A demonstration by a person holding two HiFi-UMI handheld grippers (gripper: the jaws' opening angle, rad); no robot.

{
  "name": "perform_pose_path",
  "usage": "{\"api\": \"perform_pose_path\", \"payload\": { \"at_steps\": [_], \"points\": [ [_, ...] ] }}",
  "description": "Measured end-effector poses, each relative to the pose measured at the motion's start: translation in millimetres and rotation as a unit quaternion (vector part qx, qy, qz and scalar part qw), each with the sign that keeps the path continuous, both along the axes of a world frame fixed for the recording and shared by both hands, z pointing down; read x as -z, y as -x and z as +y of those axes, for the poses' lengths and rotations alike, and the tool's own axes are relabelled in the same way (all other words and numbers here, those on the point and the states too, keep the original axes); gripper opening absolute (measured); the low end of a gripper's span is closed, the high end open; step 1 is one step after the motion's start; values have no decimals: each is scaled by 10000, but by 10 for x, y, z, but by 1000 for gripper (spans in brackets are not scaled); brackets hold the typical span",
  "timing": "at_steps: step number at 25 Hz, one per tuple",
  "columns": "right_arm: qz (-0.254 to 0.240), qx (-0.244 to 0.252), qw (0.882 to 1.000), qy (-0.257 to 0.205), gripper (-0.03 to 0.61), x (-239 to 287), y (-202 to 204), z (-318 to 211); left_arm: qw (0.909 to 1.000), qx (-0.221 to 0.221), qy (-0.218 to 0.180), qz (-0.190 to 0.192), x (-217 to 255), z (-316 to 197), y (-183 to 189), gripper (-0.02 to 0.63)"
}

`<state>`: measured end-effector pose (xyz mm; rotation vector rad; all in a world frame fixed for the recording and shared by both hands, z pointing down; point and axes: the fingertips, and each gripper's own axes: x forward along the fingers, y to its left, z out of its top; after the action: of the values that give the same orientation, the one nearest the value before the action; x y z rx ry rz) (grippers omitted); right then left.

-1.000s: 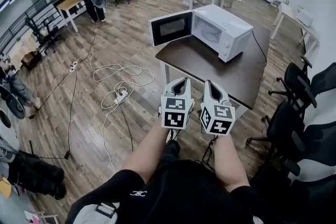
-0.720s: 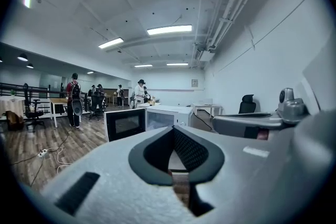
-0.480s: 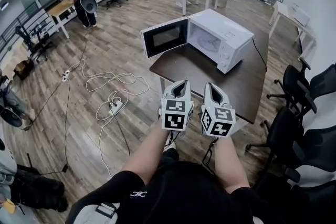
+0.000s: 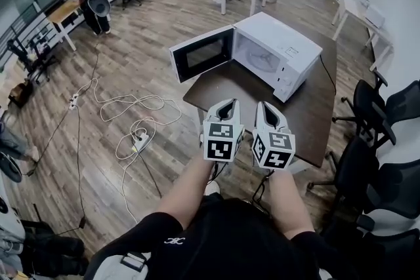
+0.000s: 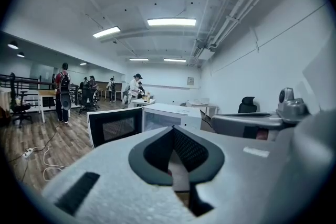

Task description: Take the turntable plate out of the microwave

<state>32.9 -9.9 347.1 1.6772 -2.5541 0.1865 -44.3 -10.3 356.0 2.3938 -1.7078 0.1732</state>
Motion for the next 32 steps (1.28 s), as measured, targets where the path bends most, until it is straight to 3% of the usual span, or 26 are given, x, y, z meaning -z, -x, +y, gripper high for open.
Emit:
{"api": "perform_pose_path", "payload": {
  "at_steps": [13, 32],
  "points": [
    [49, -345, 9993, 134, 5, -174, 201, -1020, 9993, -358, 114, 56, -177, -1098, 193, 9],
    [-3, -594, 9974, 413, 5, -532, -28, -1653, 9962, -548, 511, 452, -573, -1847, 92, 9]
  ]
}}
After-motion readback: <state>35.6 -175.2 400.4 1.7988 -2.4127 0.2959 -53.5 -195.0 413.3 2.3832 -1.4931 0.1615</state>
